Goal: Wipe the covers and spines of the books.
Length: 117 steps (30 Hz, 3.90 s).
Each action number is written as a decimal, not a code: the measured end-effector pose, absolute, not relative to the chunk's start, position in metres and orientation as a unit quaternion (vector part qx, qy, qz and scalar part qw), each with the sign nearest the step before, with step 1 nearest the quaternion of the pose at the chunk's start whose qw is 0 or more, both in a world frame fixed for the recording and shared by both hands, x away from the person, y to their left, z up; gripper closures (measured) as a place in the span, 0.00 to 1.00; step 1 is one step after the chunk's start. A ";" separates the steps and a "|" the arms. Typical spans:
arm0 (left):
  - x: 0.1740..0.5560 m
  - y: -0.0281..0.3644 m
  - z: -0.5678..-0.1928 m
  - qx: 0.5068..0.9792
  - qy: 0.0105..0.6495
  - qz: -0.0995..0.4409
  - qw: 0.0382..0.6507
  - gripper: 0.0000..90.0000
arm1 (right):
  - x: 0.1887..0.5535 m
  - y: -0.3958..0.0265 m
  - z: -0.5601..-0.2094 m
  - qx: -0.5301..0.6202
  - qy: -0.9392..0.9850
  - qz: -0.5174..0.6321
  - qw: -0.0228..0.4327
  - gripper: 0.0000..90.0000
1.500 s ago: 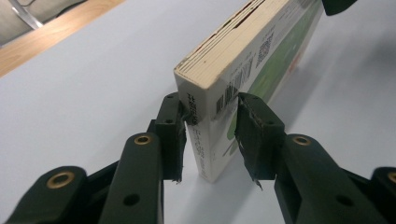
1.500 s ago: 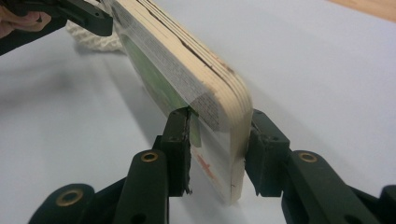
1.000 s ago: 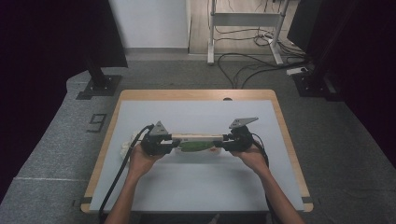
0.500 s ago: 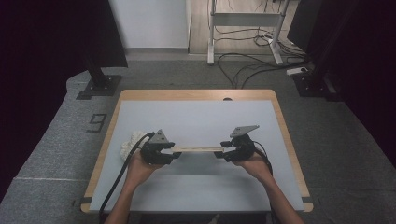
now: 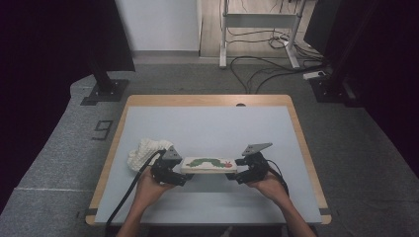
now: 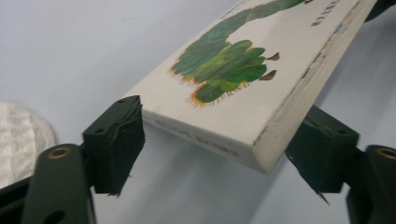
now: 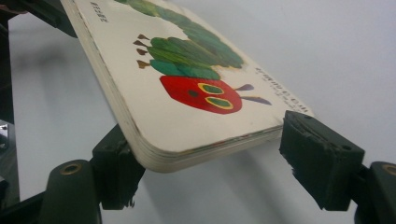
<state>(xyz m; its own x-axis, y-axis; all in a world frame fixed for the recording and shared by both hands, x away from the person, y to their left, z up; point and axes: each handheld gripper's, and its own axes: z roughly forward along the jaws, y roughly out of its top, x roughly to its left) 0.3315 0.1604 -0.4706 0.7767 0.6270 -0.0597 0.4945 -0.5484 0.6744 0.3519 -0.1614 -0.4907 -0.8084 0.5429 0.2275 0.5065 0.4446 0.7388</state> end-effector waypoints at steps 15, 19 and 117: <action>0.316 0.163 -0.487 0.872 0.330 0.072 0.353 0.20 | 0.332 -0.163 -0.497 0.298 0.853 0.427 0.021 0.25; 0.313 0.162 -0.491 0.872 0.327 0.071 0.358 0.22 | 0.328 -0.162 -0.501 0.292 0.856 0.424 0.028 0.25; 0.371 0.153 -0.508 0.881 0.319 0.113 0.332 0.29 | 0.375 -0.159 -0.527 0.322 0.852 0.395 0.120 0.37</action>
